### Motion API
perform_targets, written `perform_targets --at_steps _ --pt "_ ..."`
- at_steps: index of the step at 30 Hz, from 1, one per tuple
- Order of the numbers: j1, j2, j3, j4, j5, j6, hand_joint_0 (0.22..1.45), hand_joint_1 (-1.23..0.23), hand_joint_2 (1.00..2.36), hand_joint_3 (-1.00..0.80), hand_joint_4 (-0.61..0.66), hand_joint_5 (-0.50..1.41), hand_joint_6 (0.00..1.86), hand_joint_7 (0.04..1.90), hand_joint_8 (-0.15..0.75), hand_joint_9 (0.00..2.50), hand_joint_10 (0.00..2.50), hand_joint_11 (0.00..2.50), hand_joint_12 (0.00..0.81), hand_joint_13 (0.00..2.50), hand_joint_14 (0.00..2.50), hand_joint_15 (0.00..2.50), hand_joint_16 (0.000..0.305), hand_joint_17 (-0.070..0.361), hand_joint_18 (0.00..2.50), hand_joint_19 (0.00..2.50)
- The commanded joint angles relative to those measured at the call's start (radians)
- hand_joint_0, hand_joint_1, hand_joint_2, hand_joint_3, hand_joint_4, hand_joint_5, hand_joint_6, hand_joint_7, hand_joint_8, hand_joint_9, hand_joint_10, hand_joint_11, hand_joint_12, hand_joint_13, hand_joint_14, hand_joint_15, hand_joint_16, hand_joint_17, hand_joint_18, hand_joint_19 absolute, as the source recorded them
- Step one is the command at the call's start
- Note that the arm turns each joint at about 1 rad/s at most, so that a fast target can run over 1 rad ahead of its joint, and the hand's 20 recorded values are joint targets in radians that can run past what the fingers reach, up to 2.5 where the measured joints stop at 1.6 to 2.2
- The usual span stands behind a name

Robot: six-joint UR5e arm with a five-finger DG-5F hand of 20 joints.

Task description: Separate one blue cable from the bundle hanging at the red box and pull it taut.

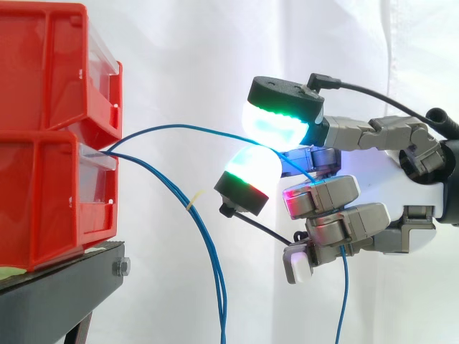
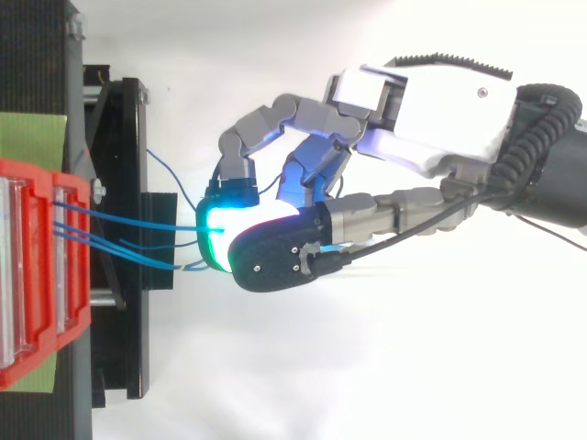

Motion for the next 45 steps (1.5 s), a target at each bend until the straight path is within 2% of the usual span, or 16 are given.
perform_targets --at_steps 1,4,12,45 --pt "0.000 0.000 0.000 0.000 0.000 -0.001 0.60 -0.65 1.03 -0.09 0.00 -0.16 0.91 1.14 0.255 1.06 0.72 1.52 0.309 1.31 0.46 1.55 0.046 0.104 0.82 0.80" --pt "0.001 0.000 -0.001 -0.001 0.001 0.000 0.61 -0.68 1.03 -0.05 -0.01 -0.16 0.91 1.16 0.248 1.06 0.71 1.53 0.302 1.31 0.46 1.54 0.046 0.104 0.83 0.80" --pt "0.001 0.000 0.000 0.000 -0.005 -0.001 0.63 -0.70 1.03 -0.08 -0.05 -0.17 0.92 1.11 0.245 1.06 0.71 1.54 0.307 1.31 0.44 1.55 0.046 0.104 0.82 0.80" --pt "0.001 0.000 0.000 -0.006 0.000 -0.003 0.64 -0.70 1.03 -0.09 -0.02 -0.17 0.93 1.10 0.247 1.02 0.70 1.53 0.311 1.30 0.33 1.59 0.046 0.104 0.80 0.78"
